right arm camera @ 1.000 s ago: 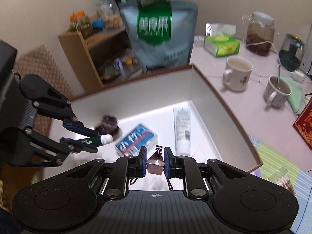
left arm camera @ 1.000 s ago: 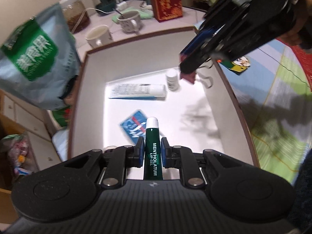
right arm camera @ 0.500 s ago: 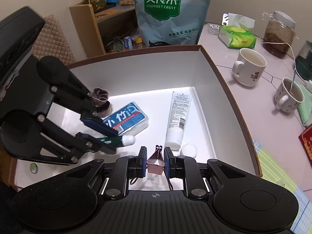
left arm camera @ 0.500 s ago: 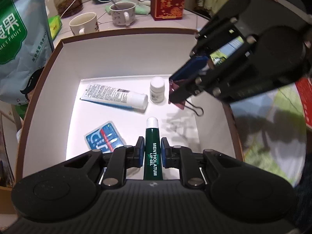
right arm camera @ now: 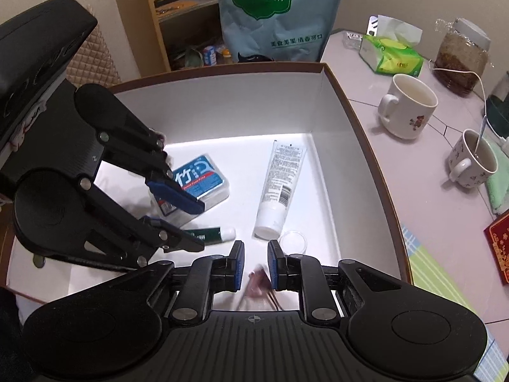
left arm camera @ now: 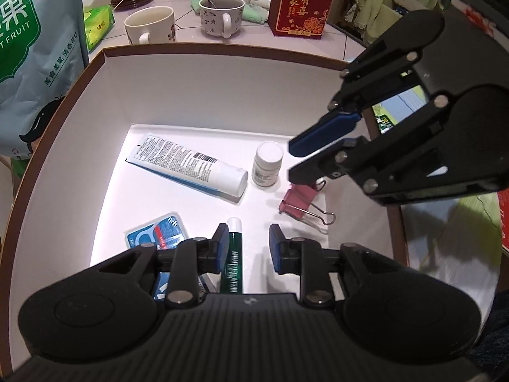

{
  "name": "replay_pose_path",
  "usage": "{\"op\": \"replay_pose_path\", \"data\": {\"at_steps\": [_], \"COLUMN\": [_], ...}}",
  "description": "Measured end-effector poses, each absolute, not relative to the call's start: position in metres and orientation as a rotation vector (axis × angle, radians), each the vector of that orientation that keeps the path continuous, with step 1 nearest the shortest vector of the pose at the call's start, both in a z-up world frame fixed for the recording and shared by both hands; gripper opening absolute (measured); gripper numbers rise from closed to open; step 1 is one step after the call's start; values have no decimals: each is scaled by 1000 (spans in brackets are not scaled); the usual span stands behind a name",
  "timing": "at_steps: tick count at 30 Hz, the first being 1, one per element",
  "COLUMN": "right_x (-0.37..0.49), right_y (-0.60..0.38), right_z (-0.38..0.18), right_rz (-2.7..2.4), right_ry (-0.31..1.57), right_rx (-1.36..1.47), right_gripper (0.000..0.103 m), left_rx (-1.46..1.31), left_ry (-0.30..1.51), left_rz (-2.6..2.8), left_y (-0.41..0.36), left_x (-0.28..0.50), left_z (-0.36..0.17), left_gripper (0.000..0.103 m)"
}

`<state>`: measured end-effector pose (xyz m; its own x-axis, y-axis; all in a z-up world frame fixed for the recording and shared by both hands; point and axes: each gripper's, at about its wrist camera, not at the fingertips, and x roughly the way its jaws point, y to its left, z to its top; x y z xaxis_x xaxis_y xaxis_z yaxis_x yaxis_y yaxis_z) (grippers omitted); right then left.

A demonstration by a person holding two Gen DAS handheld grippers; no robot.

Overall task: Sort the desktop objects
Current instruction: 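Open the left tool to drop the lip balm while the right tool releases the clip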

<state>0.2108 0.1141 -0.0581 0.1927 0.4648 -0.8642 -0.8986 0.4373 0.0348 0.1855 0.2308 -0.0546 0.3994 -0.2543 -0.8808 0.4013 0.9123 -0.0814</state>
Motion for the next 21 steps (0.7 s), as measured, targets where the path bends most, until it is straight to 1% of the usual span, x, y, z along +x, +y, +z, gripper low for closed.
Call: {"op": "replay_pose_path", "data": {"at_steps": [6, 8, 21], "right_x": [209, 208, 190], "right_y": [112, 112, 105], "right_z": [-54, -52, -37], "right_rz": [1014, 1011, 989], "right_ry": [969, 972, 974], "right_rx": [-559, -555, -530], "right_gripper": [17, 17, 17], "left_rx": [162, 163, 183], "left_ry": [1091, 1095, 1100], "left_rz": [-411, -402, -357], "left_y": [233, 235, 244], "left_x": [181, 179, 160], "left_z": [-52, -51, -41], "left_gripper": [24, 27, 27]}}
